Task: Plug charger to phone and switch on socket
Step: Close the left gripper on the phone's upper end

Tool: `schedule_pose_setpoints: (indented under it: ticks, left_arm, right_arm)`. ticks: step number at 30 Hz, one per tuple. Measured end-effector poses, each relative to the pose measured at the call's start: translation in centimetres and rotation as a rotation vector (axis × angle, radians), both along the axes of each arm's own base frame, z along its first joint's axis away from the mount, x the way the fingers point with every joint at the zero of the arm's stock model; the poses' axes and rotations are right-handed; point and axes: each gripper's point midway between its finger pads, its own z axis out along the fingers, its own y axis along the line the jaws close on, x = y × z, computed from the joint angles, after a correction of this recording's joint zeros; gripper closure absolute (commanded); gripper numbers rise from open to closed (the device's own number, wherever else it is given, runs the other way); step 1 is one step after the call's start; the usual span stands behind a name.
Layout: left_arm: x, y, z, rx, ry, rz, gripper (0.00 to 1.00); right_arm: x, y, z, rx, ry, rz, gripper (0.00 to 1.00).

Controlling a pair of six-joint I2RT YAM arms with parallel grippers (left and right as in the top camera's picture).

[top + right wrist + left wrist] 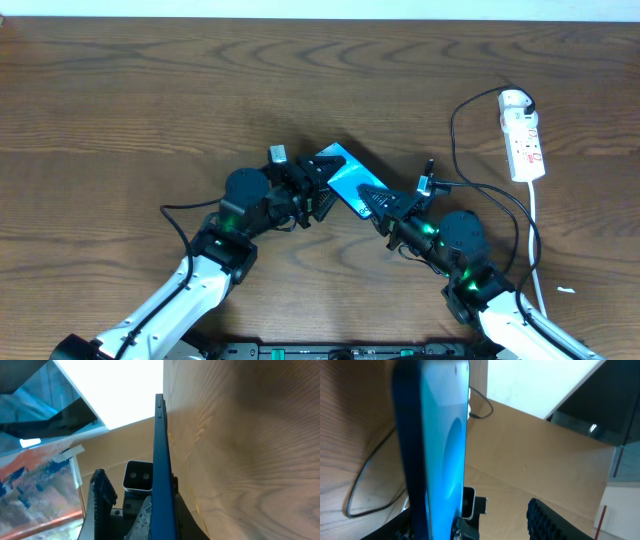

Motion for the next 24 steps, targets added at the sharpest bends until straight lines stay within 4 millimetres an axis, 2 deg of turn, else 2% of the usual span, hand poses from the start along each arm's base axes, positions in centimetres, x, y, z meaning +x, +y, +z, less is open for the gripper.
schedule_pose_setpoints:
  ticks: [5,11,22,23,24]
  left_arm:
    - [-0.2,-0.4,0.2,-0.002,-0.010,-0.003,0.46]
    - [-0.2,-0.3,0.1,0.003,-0.008,-0.001,0.63]
    - [-0.2,-0.3,-0.2,0.008,0.001,-0.002,0.81]
    - [-0.3,-0.3,-0.3,0.010,0.003,-0.002,0.87]
    - [-0.3,-0.3,-0.3,0.011,0.004,-0.003,0.89]
  right_arm:
    - [-0.6,0.8,0.7,0.018,-0.024,0.039,0.99]
    - [-0.9,1.2,1.1,0.030,-0.034,0.057,0.99]
    - [-0.8,1.2,1.5,0.045,-0.040,0.048,0.98]
    - [-0.7,1.2,1.6,0.047,-0.038,0.047,0.96]
    - [-0.7,1.2,1.6,0.051,-0.035,0.046,0.94]
